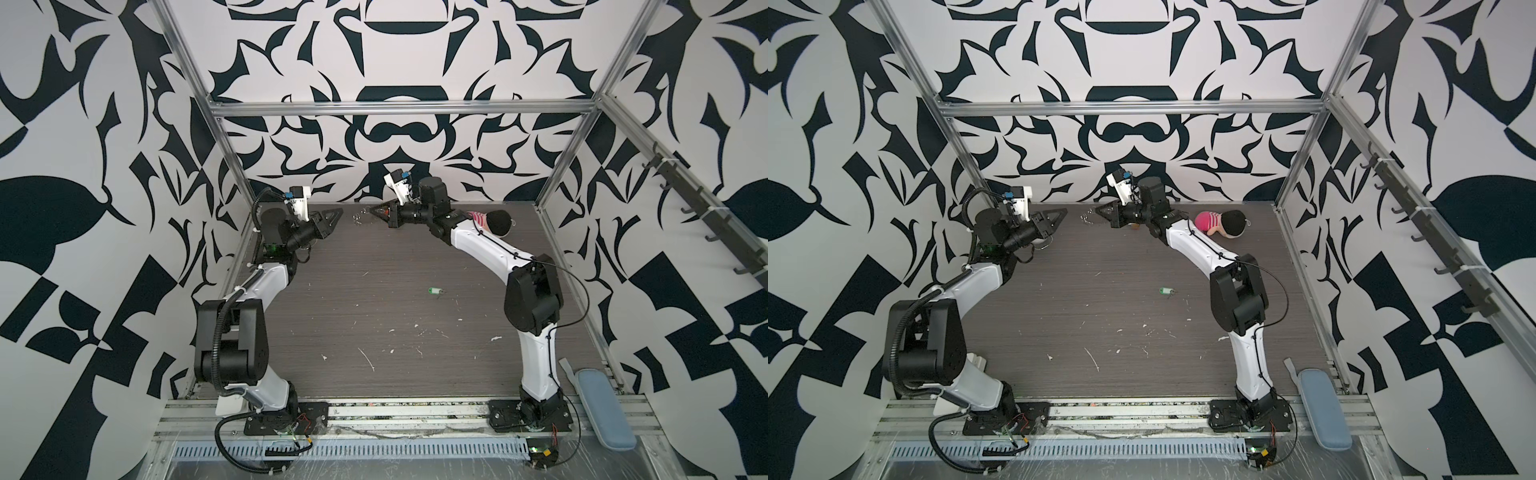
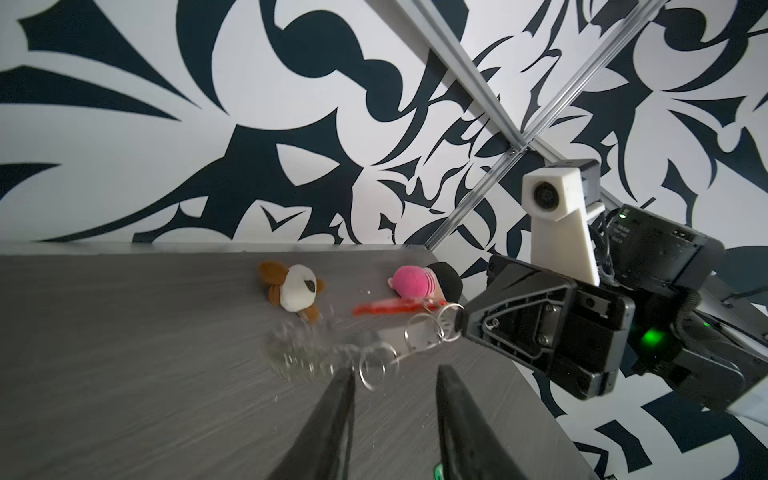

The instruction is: Put the keys on the keyring

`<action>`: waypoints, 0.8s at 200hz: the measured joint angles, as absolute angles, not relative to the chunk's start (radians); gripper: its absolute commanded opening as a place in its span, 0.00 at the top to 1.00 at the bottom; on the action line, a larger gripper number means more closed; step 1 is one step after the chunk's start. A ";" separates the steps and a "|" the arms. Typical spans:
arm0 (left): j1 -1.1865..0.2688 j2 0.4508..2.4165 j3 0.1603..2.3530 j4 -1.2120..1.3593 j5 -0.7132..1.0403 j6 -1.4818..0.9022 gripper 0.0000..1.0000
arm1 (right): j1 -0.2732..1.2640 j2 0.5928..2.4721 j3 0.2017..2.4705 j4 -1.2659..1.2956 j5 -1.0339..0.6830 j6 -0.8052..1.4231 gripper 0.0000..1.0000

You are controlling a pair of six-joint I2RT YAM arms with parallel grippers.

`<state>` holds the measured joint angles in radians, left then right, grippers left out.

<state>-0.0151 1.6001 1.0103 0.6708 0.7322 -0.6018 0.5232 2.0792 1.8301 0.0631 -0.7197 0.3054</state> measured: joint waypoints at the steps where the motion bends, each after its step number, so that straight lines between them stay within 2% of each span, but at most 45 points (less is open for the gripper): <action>1: -0.015 1.601 1.011 0.671 0.733 -0.601 0.64 | 0.523 2.079 1.831 0.063 -0.721 0.304 1.00; 51: -0.025 1.631 1.118 0.669 0.746 -0.578 0.64 | 0.514 2.076 1.833 0.042 -0.775 0.225 1.00; 136: -0.090 1.707 1.216 0.596 0.805 -0.506 0.63 | 0.512 2.076 1.833 0.087 -0.818 0.218 1.00; 160: -0.089 1.723 1.229 0.585 0.825 -0.510 0.69 | 0.509 2.076 1.833 0.110 -0.831 0.236 1.00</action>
